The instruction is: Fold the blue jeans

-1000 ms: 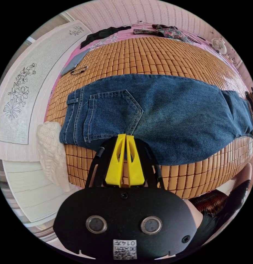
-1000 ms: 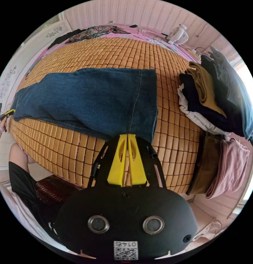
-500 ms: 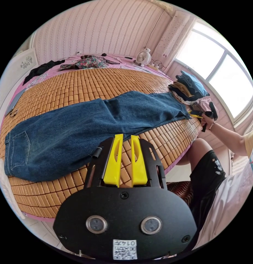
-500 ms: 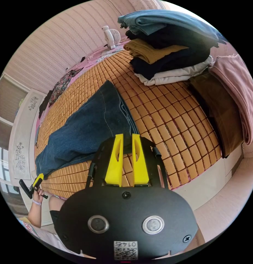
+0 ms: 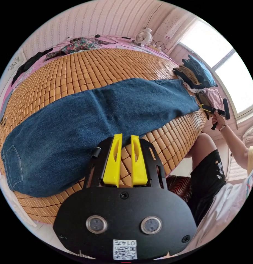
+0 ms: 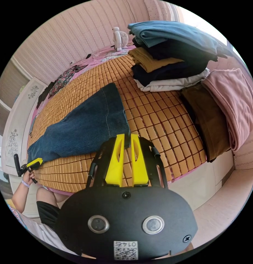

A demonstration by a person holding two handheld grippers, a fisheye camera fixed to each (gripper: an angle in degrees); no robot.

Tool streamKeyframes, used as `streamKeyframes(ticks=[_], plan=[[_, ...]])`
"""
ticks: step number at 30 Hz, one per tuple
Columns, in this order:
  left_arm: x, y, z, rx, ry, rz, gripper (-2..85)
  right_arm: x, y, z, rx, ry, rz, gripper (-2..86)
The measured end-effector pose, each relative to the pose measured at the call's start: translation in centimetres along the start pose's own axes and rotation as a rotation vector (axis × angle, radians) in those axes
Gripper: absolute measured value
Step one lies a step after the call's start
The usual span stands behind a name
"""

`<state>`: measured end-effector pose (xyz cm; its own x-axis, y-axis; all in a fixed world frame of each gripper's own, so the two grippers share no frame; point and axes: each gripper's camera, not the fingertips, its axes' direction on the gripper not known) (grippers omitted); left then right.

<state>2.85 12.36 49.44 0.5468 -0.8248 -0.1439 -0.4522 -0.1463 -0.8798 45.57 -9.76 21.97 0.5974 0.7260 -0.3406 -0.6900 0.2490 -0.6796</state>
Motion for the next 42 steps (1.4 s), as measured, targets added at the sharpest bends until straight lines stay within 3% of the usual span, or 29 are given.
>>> streamKeyframes(ticks=[3, 8, 12, 15, 18, 22, 26, 31, 35, 42], plan=[[1.2, -0.3, 1.4, 0.006, -0.082, 0.039, 5.2, 0.5, 0.8, 1.2, -0.052, 0.009, 0.016, 4.5], [1.3, -1.0, 2.5, -0.002, -0.067, 0.020, 4.7, 0.3, 0.5, 1.9, -0.115, -0.029, -0.015, 2.2], [1.3, -1.5, 3.2, -0.011, -0.045, 0.020, 3.8, -1.3, 0.2, -3.6, 0.057, -0.208, -0.111, 2.1], [1.2, -1.6, 3.7, -0.016, -0.032, 0.013, 3.5, -0.9, 1.5, -5.3, 0.058, -0.113, -0.156, 2.6], [0.9, -1.6, 3.6, 0.004, 0.022, -0.024, 3.6, 1.3, 2.3, -2.7, -0.129, -0.056, -0.123, 3.1], [1.4, -1.9, 0.9, 0.125, 0.033, 0.053, 3.8, 0.5, 0.8, -3.6, 0.012, 0.037, -0.186, 6.1], [1.2, -6.1, 0.4, 0.169, -0.172, 0.179, 4.5, -1.9, -3.4, -1.2, 0.090, 0.007, -0.223, 8.6], [0.3, -12.0, 3.3, 0.137, -0.154, 0.163, 5.5, -4.1, -8.7, 5.1, 0.070, 0.092, -0.114, 5.8], [0.7, -14.6, 7.8, 0.003, -0.162, 0.181, 3.7, -4.1, -8.8, 8.8, -0.009, 0.067, -0.094, 2.7], [0.5, -14.7, 9.0, -0.056, -0.147, 0.091, -0.4, -4.1, -6.6, 5.5, 0.168, 0.003, -0.171, 1.4]])
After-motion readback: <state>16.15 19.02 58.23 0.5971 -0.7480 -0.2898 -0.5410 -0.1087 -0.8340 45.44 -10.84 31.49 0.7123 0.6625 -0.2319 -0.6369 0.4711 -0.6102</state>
